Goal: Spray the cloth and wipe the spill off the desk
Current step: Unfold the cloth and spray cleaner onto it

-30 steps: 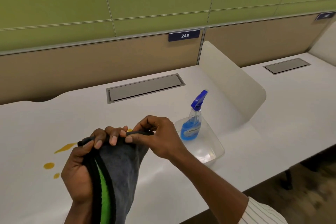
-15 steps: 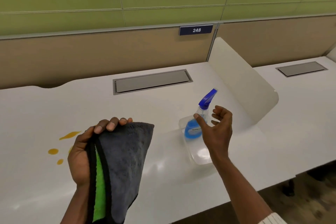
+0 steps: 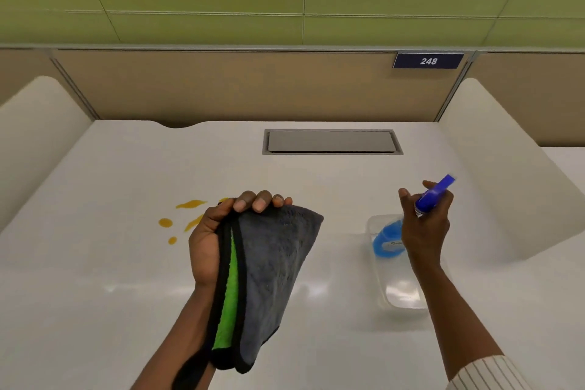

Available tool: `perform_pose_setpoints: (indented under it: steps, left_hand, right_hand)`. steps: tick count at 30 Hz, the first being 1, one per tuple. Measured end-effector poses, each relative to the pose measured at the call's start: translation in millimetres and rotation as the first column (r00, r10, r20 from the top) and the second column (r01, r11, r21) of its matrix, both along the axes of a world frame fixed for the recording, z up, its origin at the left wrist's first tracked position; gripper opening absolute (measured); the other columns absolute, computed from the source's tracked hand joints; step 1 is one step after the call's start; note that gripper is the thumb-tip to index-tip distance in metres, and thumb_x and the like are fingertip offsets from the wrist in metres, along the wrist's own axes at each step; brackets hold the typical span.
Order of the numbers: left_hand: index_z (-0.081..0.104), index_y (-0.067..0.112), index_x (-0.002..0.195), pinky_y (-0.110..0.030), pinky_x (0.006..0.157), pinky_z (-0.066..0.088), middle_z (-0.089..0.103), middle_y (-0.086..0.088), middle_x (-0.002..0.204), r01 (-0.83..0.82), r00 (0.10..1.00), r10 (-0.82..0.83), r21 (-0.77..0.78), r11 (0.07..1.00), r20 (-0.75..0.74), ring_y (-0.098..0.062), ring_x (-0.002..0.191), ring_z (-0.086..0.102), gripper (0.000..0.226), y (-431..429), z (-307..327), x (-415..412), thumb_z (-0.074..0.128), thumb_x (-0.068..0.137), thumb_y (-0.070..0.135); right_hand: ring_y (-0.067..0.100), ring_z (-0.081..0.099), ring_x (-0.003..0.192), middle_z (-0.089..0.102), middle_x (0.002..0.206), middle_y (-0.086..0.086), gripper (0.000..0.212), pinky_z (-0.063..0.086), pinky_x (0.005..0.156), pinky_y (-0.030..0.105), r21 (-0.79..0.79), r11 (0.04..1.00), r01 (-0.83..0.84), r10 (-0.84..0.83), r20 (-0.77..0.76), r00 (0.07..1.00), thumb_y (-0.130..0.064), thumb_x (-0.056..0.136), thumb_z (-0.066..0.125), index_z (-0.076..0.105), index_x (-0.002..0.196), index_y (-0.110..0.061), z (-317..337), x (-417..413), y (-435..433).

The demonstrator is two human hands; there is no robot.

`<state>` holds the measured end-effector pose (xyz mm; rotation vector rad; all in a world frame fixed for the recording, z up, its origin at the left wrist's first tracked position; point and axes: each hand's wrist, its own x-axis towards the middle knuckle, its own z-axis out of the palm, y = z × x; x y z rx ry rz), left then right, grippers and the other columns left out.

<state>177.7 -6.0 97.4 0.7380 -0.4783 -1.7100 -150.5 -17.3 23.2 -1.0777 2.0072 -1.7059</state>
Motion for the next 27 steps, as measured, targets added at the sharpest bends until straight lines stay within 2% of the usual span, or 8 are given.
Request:
perform_pose_setpoints:
  steps: [1,3,7,10,14,20,23,27]
  left_hand:
    - [0.053,0.018,0.083,-0.050,0.126,0.021,0.057,-0.007,0.089,0.049,0.979,-0.036,0.059,0.997,-0.199,-0.036,0.104,0.056,0.028,5.8,3.8,-3.4,0.037,0.103,0.032]
    - [0.047,0.019,0.079,-0.048,0.125,0.019,0.054,-0.005,0.084,0.073,0.941,-0.073,-0.013,0.997,-0.331,-0.031,0.098,0.052,0.038,15.4,16.6,-7.7,0.021,0.104,0.032]
    - [0.047,0.019,0.078,-0.047,0.126,0.016,0.053,-0.005,0.084,0.083,0.929,-0.070,0.020,0.996,-0.363,-0.030,0.097,0.051,0.039,14.6,17.4,7.1,0.021,0.103,0.030]
    - [0.048,0.019,0.078,-0.046,0.124,0.019,0.054,-0.004,0.083,0.091,0.906,-0.096,-0.031,0.995,-0.413,-0.029,0.096,0.052,0.040,15.9,28.9,6.9,0.019,0.104,0.030]
    - [0.047,0.019,0.078,-0.045,0.121,0.021,0.053,-0.004,0.084,0.082,0.894,-0.102,-0.065,0.994,-0.437,-0.028,0.096,0.053,0.041,10.2,27.7,13.3,0.017,0.104,0.030]
    - [0.047,0.018,0.080,-0.045,0.124,0.021,0.055,-0.005,0.086,0.054,0.883,-0.097,-0.105,0.993,-0.459,-0.028,0.099,0.053,0.039,-5.9,29.8,24.2,0.019,0.104,0.029]
    - [0.048,0.018,0.079,-0.046,0.123,0.021,0.056,-0.005,0.086,0.045,0.887,-0.090,-0.109,0.993,-0.453,-0.028,0.099,0.053,0.042,-12.4,31.2,30.1,0.016,0.105,0.030]
    - [0.047,0.018,0.079,-0.046,0.120,0.023,0.055,-0.006,0.085,0.028,0.882,-0.073,-0.103,0.994,-0.466,-0.029,0.097,0.053,0.044,-19.3,29.4,40.6,0.014,0.105,0.030]
  right_hand:
    - [0.029,0.066,0.087,0.065,0.094,0.011,0.050,0.059,0.094,0.053,-0.004,1.000,-0.005,0.005,-0.005,1.000,-0.034,0.095,0.072,0.048,0.134,-0.013,1.3,0.9,-1.1]
    - [0.027,0.065,0.084,0.064,0.095,0.014,0.047,0.058,0.092,0.057,-0.020,1.000,-0.017,0.016,-0.021,1.000,-0.034,0.096,0.071,0.048,0.132,-0.014,5.4,2.3,-2.0]
    - [0.029,0.066,0.090,0.066,0.106,0.015,0.040,0.058,0.092,0.059,-0.099,0.993,-0.066,0.052,-0.134,0.990,-0.030,0.096,0.072,0.048,0.128,-0.020,28.2,5.3,2.7]
    - [0.028,0.066,0.099,0.066,0.121,0.013,0.043,0.059,0.091,0.058,-0.151,0.982,-0.115,0.071,-0.271,0.960,-0.021,0.095,0.073,0.051,0.130,-0.008,55.1,9.8,8.2]
    - [0.030,0.067,0.100,0.067,0.120,0.012,0.044,0.060,0.087,0.059,-0.182,0.964,-0.192,0.118,-0.357,0.927,-0.022,0.093,0.073,0.054,0.129,-0.004,80.9,20.7,15.1]
    - [0.031,0.069,0.079,0.071,0.109,0.002,0.058,0.063,0.073,0.050,-0.166,0.913,-0.373,0.326,-0.255,0.910,-0.070,0.085,0.067,0.063,0.117,-0.021,104.5,74.8,33.6]
    - [0.026,0.066,0.068,0.072,0.101,-0.011,0.034,0.061,0.066,0.046,-0.141,0.818,-0.557,0.526,-0.208,0.825,-0.072,0.084,0.067,0.063,0.108,-0.048,102.9,107.2,43.1]
    - [0.022,0.064,0.061,0.071,0.095,-0.010,0.033,0.060,0.057,0.038,-0.093,0.669,-0.738,0.735,-0.071,0.675,-0.075,0.082,0.067,0.066,0.102,-0.048,95.1,143.8,53.0]
